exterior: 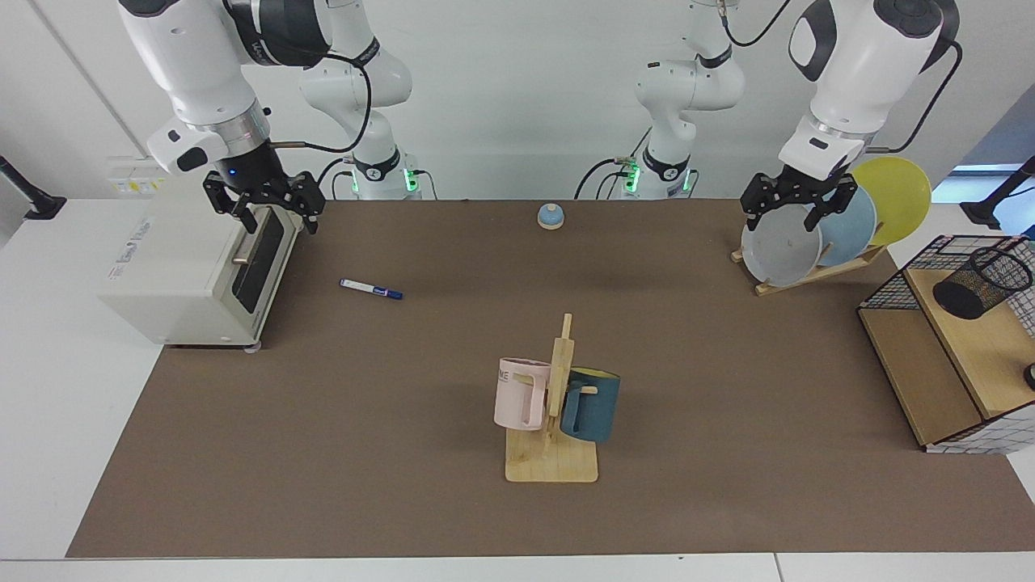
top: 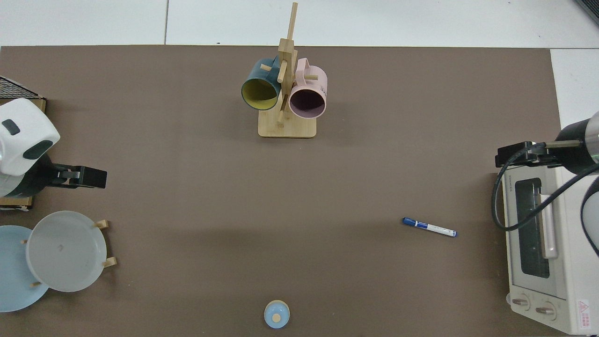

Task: Put markers into pen holder
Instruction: 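Reach the right gripper toward the blue-capped white marker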

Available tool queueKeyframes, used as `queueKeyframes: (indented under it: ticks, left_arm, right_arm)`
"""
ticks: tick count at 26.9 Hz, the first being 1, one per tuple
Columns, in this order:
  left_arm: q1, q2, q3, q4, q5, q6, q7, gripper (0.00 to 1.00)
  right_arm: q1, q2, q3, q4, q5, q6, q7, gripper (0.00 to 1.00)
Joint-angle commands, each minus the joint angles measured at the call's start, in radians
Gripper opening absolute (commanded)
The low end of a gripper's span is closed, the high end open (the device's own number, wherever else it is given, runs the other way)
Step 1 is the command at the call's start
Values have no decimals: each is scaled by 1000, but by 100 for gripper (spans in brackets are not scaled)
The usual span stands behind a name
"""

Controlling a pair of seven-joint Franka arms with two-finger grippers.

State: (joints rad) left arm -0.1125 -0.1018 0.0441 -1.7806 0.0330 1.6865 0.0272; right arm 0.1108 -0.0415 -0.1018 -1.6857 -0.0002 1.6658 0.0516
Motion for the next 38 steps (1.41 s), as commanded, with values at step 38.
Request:
queueKeyframes:
  ticks: [38]
  left_arm:
    - [36,85,-1,81,-50,-53,31,100]
  right_arm:
    - [-7,-112,7,-399,22,150,896,100]
